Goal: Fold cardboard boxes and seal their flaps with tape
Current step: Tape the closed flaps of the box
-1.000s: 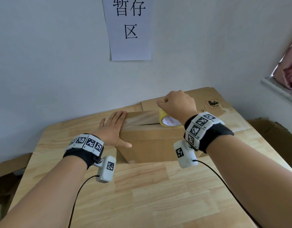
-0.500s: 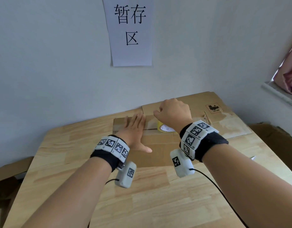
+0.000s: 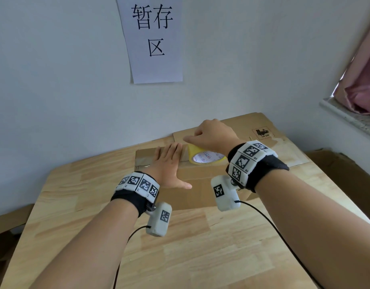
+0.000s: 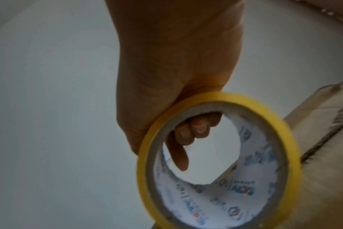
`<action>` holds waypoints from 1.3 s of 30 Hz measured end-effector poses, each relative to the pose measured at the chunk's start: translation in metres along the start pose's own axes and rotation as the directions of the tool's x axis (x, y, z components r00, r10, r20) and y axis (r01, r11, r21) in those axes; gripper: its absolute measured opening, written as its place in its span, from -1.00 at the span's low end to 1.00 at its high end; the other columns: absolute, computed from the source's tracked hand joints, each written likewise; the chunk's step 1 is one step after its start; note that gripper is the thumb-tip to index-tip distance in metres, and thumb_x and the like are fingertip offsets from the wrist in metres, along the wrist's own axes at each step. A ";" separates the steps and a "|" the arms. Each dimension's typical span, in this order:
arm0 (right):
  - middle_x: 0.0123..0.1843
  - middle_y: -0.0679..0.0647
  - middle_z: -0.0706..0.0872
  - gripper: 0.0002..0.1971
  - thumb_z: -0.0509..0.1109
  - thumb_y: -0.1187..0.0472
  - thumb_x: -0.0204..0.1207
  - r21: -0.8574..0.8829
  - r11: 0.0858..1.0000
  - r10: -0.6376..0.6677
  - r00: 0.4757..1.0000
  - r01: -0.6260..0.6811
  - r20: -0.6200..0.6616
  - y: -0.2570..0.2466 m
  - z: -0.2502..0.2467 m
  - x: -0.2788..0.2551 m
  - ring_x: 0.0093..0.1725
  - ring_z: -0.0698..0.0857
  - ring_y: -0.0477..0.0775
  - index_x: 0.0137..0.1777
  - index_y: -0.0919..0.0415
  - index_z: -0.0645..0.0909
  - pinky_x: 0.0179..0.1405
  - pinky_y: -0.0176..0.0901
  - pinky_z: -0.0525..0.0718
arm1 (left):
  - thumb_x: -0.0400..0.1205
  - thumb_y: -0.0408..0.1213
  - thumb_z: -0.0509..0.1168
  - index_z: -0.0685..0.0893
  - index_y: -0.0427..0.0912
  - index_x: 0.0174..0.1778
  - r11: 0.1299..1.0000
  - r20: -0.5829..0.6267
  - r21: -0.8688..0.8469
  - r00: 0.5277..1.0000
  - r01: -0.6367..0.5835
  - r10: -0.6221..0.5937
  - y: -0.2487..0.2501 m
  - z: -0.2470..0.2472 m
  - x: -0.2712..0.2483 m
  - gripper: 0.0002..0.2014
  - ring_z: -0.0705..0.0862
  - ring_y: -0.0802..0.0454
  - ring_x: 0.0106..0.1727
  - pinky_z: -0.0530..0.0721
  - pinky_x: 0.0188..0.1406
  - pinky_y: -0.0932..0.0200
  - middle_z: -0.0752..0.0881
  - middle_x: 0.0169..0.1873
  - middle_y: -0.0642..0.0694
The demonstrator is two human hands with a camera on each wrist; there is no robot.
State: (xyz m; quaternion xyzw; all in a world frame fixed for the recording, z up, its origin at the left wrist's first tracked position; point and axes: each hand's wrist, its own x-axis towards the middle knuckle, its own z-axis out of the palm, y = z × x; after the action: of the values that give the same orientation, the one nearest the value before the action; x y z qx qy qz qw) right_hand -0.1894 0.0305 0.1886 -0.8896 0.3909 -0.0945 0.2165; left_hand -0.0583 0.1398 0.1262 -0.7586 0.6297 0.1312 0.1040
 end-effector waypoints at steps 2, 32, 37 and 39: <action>-0.60 -0.03 0.26 -0.43 0.31 -0.23 0.43 0.045 0.999 0.013 1.000 -0.013 0.004 0.006 -0.001 -0.002 -0.52 0.31 0.03 -0.57 0.11 0.18 -0.53 -0.22 0.23 | 0.40 0.44 0.24 -0.42 -0.24 0.60 1.000 0.009 -0.002 1.000 0.000 0.001 0.000 -0.001 0.000 0.25 -0.44 -0.02 0.62 -0.39 0.58 -0.17 -0.36 0.63 -0.09; -0.53 0.01 0.25 -0.54 0.28 -0.06 0.46 -0.085 0.995 -0.049 0.996 0.043 -0.075 0.072 -0.046 -0.009 -0.49 0.27 0.07 -0.53 0.11 0.18 -0.49 -0.25 0.26 | 0.40 0.38 0.32 -0.41 -0.13 0.63 0.998 0.026 -0.010 0.997 0.067 -0.067 0.002 -0.008 0.009 0.23 -0.35 0.01 0.65 -0.32 0.62 -0.09 -0.31 0.65 -0.04; -0.53 0.00 0.35 -0.53 0.27 -0.12 0.49 -0.074 0.995 -0.075 0.994 0.069 -0.082 0.075 -0.044 -0.008 -0.51 0.37 0.06 -0.53 0.12 0.27 -0.50 -0.25 0.34 | 0.38 0.37 0.34 -0.40 -0.12 0.63 0.996 0.018 -0.028 0.996 0.089 -0.088 0.005 -0.005 0.004 0.24 -0.34 0.02 0.65 -0.32 0.62 -0.08 -0.31 0.65 -0.02; -0.53 0.00 0.37 -0.52 0.26 -0.13 0.49 -0.078 0.994 -0.080 0.993 0.073 -0.083 0.077 -0.044 -0.009 -0.50 0.38 0.07 -0.53 0.12 0.28 -0.50 -0.26 0.34 | 0.38 0.36 0.35 -0.38 -0.12 0.64 0.995 0.015 -0.035 0.996 0.093 -0.093 0.007 -0.004 0.003 0.25 -0.34 0.01 0.65 -0.32 0.62 -0.07 -0.30 0.65 -0.03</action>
State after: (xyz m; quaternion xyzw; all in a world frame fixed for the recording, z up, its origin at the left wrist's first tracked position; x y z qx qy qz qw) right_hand -0.2606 -0.0227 0.1927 -0.9065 0.3687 -0.1264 0.1621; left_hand -0.0644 0.1342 0.1288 -0.7879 0.5906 0.1425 0.1005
